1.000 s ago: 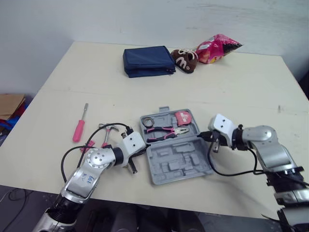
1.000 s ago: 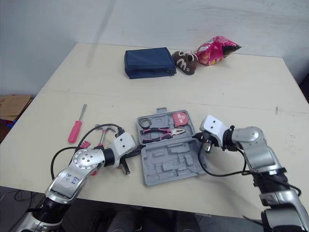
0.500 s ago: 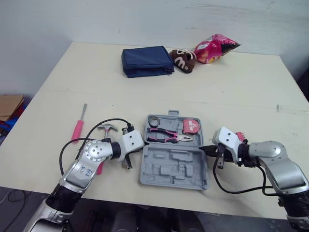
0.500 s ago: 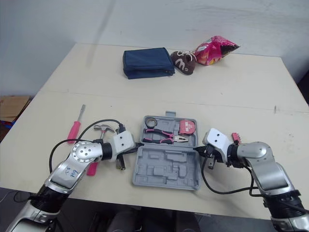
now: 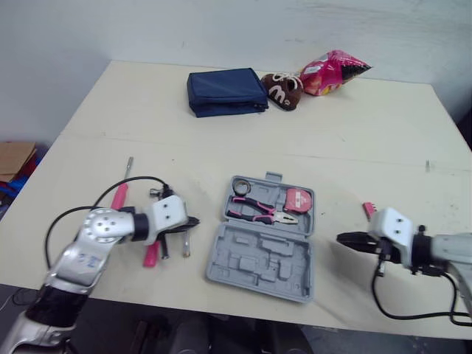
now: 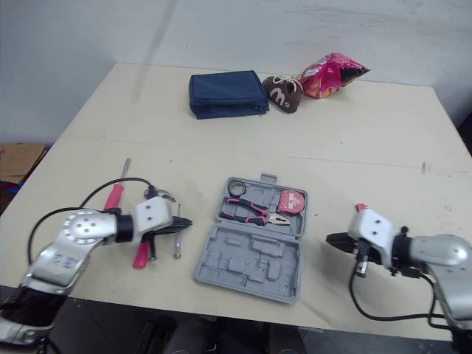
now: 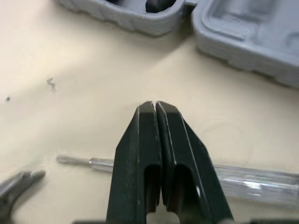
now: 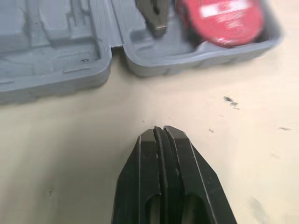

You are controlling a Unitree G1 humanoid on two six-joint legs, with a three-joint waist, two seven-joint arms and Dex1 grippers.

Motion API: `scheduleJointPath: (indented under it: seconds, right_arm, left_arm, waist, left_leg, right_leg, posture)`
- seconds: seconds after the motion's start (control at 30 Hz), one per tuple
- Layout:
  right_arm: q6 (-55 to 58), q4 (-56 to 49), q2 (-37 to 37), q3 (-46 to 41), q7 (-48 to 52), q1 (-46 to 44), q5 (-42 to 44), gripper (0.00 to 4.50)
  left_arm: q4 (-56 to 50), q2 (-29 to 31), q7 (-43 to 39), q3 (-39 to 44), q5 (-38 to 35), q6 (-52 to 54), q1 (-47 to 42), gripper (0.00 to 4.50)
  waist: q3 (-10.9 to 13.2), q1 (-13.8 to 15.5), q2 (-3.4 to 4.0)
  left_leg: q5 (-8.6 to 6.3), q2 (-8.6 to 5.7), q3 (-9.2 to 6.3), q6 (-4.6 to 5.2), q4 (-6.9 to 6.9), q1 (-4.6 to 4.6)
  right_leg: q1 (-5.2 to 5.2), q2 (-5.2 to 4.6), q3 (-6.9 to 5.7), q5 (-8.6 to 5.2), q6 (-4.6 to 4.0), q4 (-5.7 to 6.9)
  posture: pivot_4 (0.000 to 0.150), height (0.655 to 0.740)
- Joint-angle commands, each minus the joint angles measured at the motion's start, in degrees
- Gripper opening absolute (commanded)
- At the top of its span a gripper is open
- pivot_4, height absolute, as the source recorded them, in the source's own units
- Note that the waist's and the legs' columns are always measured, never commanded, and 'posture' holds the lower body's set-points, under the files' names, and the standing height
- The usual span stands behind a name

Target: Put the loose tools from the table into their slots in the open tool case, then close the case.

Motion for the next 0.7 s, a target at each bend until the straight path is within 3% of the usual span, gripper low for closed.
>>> scheduleJointPath:
  seconds: [0.03, 0.07, 0.1, 0.13, 0.2, 0.3, 0.33, 0.4, 0.43, 0.53, 0.7]
  right_arm:
    - [1.7, -1.0, -0.4, -13.2, 3.1, 5.4, 7.8, 0.75]
    - [-0.7, -0.4, 0.1, -15.5, 3.1, 7.0, 7.3, 0.95]
    - [-2.8, 0.1, 0.3, -16.8, 3.3, 8.4, 6.5, 1.57]
    - [-5.2, 1.2, 0.6, -18.7, 3.6, 10.1, 5.8, 1.87]
    - [-8.3, 5.9, 0.7, -22.4, 3.8, 12.6, 4.7, 2.98]
    - [-14.2, 13.6, 0.5, -24.0, 6.8, 13.2, 5.6, 4.30]
    - [-16.1, 15.8, 0.6, -24.6, 6.9, 12.7, 5.8, 4.50]
    - [-21.1, 21.7, 0.2, -26.1, 7.2, 11.5, 5.6, 4.50]
    - [-23.4, 24.8, -0.2, -27.0, 6.8, 10.8, 5.3, 4.50]
    - [-26.0, 32.3, -1.7, -28.6, 4.2, 8.8, 4.5, 4.50]
    - [-31.0, 40.0, -2.9, -28.1, 8.9, 9.2, 5.8, 4.50]
  left_arm:
    - [1.2, 1.6, -3.2, 13.7, -8.4, -3.0, 4.3, 0.00]
    - [2.7, 1.8, -4.1, 17.9, -11.0, -2.6, 5.8, 0.26]
    - [4.0, 2.1, -4.5, 20.8, -12.1, -2.9, 7.0, 0.58]
    - [6.7, 3.0, -5.0, 24.6, -12.5, -3.7, 9.0, 0.81]
    - [14.9, 4.9, -5.6, 32.4, -11.8, -6.6, 13.1, 1.69]
    - [28.6, 7.5, -5.7, 38.0, -9.5, -13.8, 16.4, 2.92]
    - [32.4, 8.3, -5.6, 39.1, -9.0, -15.7, 16.8, 3.33]
    - [41.1, 10.7, -4.3, 42.4, -8.8, -17.7, 17.2, 4.19]
    - [45.6, 12.2, -3.5, 44.2, -9.0, -18.8, 17.5, 4.40]
    - [53.5, 14.8, -2.4, 47.2, -9.6, -20.6, 18.3, 4.40]
    - [58.1, 16.1, -1.6, 48.8, -10.2, -22.5, 18.7, 4.40]
  waist:
    - [0.0, 0.0, 0.01]
    - [0.0, 0.0, 0.01]
    - [0.0, 0.0, 0.01]
    - [0.0, -0.1, 0.01]
    - [0.0, -0.4, 0.02]
    - [0.0, -0.8, 0.03]
    - [0.0, -0.9, 0.06]
    - [0.0, -1.3, 0.05]
    - [0.1, -1.4, 0.02]
    - [0.1, -1.5, 0.01]
    - [0.1, -1.4, 0.15]
  left_leg:
    - [-0.02, 0.00, -0.01, 0.03, 0.00, 0.01]
    - [-0.11, 0.01, -0.04, 0.19, -0.01, 0.02]
    - [-0.12, 0.01, -0.08, 0.20, -0.01, 0.01]
    - [-0.12, 0.02, -0.11, 0.20, -0.01, 0.06]
    - [-0.12, 0.03, -0.10, 0.20, -0.04, 0.11]
    - [-0.15, 0.00, -0.04, 0.22, -0.13, 0.14]
    - [-0.16, 0.01, -0.04, 0.23, -0.15, 0.14]
    - [-0.18, -0.01, -0.03, 0.26, -0.14, 0.13]
    - [-0.19, -0.01, -0.04, 0.25, -0.15, 0.12]
    - [-0.21, 0.01, -0.06, 0.21, -0.22, 0.09]
    - [-0.21, -0.05, -0.04, 0.19, -0.56, 0.11]
  right_leg:
    - [0.02, 0.00, -0.01, 0.00, 0.00, 0.00]
    - [0.03, 0.00, -0.02, 0.00, 0.00, -0.01]
    - [0.03, 0.00, -0.05, 0.00, 0.00, -0.02]
    - [0.10, 0.00, -0.08, 0.00, 0.00, -0.02]
    - [0.10, 0.01, -0.07, -0.01, -0.02, -0.03]
    - [0.08, 0.00, -0.03, -0.02, -0.04, -0.10]
    - [0.07, -0.01, -0.04, -0.02, -0.04, -0.17]
    - [0.07, -0.08, -0.02, -0.01, -0.03, -0.18]
    - [0.06, -0.09, -0.02, -0.01, -0.04, -0.18]
    - [0.00, -0.11, -0.02, 0.00, -0.05, -0.24]
    - [-0.06, -0.23, -0.04, -0.01, -0.07, -0.40]
  posture:
    - [0.150, 0.7400]
    - [0.150, 0.7400]
    - [0.150, 0.7400]
    - [0.150, 0.7400]
    - [0.150, 0.7400]
    - [0.150, 0.7400]
    - [0.150, 0.7400]
    - [0.150, 0.7400]
    - [0.150, 0.7400]
    - [0.150, 0.7400]
    - [0.150, 0.7400]
